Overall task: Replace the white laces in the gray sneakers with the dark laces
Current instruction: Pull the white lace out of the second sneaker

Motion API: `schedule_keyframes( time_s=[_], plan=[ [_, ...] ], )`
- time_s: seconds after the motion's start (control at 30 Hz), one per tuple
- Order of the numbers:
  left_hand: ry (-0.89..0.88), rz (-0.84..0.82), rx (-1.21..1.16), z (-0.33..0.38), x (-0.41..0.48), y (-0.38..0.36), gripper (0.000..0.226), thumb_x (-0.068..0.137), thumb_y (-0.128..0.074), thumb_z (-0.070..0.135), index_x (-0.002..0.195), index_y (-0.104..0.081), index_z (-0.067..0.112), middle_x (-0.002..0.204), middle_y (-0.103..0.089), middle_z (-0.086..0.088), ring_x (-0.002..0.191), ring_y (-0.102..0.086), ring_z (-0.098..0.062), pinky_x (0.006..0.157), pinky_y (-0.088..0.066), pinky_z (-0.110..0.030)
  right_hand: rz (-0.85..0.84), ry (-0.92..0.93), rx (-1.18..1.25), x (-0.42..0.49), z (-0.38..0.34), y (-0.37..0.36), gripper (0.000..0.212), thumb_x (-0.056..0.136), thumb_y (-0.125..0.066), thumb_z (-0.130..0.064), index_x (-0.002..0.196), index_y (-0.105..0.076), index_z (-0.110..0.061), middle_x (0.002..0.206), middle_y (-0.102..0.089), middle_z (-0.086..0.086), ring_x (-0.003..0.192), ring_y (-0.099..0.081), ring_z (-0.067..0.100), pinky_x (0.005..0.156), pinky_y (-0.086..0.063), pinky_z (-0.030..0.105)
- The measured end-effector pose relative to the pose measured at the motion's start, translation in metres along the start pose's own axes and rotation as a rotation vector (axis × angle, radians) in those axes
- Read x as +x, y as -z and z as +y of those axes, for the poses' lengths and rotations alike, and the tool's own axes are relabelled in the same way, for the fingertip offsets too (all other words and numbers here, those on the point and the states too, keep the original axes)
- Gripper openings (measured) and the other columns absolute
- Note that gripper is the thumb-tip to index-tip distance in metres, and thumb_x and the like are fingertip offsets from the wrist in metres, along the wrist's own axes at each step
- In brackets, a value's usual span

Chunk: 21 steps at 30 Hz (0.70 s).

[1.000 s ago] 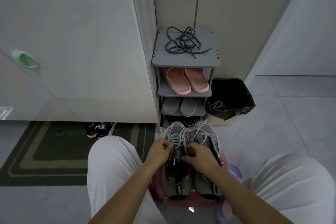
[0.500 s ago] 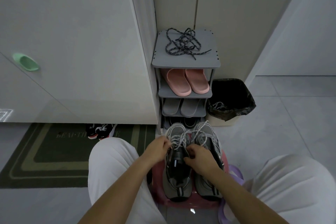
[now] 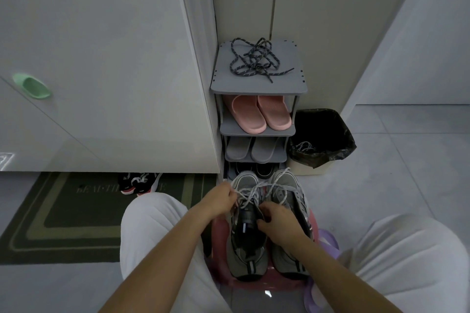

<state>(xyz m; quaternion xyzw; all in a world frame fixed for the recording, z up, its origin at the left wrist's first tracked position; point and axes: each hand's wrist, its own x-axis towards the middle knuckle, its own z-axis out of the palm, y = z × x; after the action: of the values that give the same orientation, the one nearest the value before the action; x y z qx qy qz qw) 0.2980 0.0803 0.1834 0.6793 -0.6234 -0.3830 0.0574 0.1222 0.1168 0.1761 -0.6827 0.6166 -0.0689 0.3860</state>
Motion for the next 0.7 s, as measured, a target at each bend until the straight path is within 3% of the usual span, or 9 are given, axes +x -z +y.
schedule_keyframes(
  time_s=[0.13, 0.3, 0.43, 0.57, 0.7],
  plan=[
    [0.006, -0.002, -0.151, -0.008, -0.004, -0.011, 0.028, 0.097, -0.049, 0.03, 0.073, -0.047, 0.017, 0.068, -0.046, 0.006, 0.064, -0.045, -0.007, 0.06, -0.036, -0.022, 0.007, -0.002, 0.009, 0.001, 0.001, 0.001, 0.029, 0.083, -0.061, -0.023, 0.111, -0.06, -0.015, 0.107, -0.066, 0.004, 0.096, -0.061, 0.019, 0.083, -0.051, 0.032],
    [0.095, 0.107, -0.46, -0.019, -0.016, -0.035, 0.019, 0.091, -0.06, 0.025, 0.074, -0.053, 0.019, 0.07, -0.049, 0.007, 0.064, -0.045, -0.003, 0.058, -0.036, -0.011, 0.007, 0.013, 0.009, 0.001, 0.001, 0.001, 0.028, 0.083, -0.061, -0.024, 0.109, -0.06, -0.015, 0.105, -0.065, 0.004, 0.095, -0.061, 0.019, 0.082, -0.051, 0.032],
    [0.082, 0.116, -0.249, -0.015, -0.011, -0.024, 0.029, 0.096, -0.051, 0.02, 0.068, -0.042, 0.023, 0.07, -0.047, 0.006, 0.063, -0.044, -0.005, 0.054, -0.033, -0.013, 0.012, 0.011, 0.007, 0.001, 0.002, 0.001, 0.029, 0.084, -0.061, -0.023, 0.111, -0.059, -0.014, 0.106, -0.066, 0.004, 0.095, -0.061, 0.019, 0.082, -0.05, 0.03],
    [0.107, 0.021, -0.232, -0.013, -0.002, 0.003, 0.023, 0.1, -0.038, 0.024, 0.078, -0.044, 0.018, 0.091, -0.063, -0.009, 0.081, -0.065, -0.022, 0.068, -0.052, -0.035, 0.007, 0.008, 0.008, -0.001, 0.001, 0.0, 0.03, 0.085, -0.061, -0.023, 0.114, -0.06, -0.014, 0.109, -0.066, 0.004, 0.098, -0.061, 0.019, 0.086, -0.051, 0.033],
    [0.065, 0.101, -0.195, -0.008, -0.002, -0.003, 0.027, 0.099, -0.043, 0.028, 0.072, -0.042, 0.022, 0.077, -0.055, 0.0, 0.066, -0.051, -0.01, 0.063, -0.042, -0.028, 0.006, 0.014, -0.001, -0.001, 0.0, 0.002, 0.031, 0.086, -0.059, -0.022, 0.116, -0.058, -0.013, 0.111, -0.065, 0.004, 0.1, -0.061, 0.019, 0.084, -0.049, 0.03]
  ],
)
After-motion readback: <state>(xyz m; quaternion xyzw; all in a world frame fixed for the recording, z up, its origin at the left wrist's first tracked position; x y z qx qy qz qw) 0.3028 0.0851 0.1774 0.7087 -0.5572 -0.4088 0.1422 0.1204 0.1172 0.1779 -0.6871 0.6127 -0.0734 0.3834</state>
